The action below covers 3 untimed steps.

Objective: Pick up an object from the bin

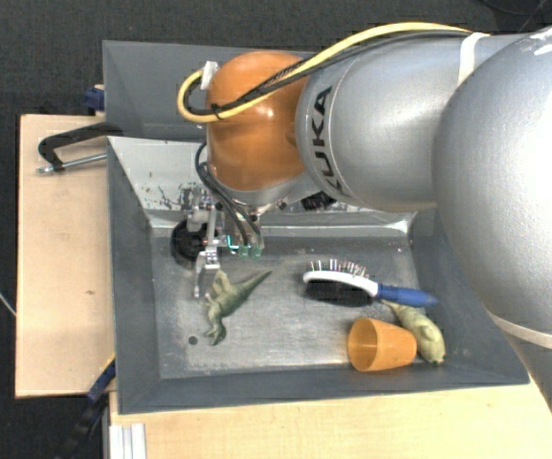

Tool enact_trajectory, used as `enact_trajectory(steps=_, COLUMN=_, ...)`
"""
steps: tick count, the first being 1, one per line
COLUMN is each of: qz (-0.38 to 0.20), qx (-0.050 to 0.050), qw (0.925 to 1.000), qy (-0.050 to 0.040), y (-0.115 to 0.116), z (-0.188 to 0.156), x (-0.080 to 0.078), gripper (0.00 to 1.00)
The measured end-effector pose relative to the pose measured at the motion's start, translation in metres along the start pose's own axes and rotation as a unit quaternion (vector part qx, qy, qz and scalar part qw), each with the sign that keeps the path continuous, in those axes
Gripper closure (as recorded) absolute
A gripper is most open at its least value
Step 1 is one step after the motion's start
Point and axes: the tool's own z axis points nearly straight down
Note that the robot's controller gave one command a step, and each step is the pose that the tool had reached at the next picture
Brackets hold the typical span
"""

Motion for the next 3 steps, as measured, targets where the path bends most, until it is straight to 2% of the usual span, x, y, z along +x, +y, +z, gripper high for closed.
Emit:
enact_trajectory(steps=1, qz=-0.062, qx=0.000, qw=0.9979, qy=-0.0174, y=-0.074, z=0.073, x=0.004, gripper=0.00)
enact_trajectory(steps=2, qz=-0.064, qx=-0.001, qw=0.9979, qy=-0.0063, y=-0.073, z=0.080, x=0.010, gripper=1.00)
enact_trajectory(steps=3, qz=-0.064, qx=0.000, qw=0.9979, qy=-0.0103, y=-0.120, z=-0.047, x=0.030, gripper=1.00)
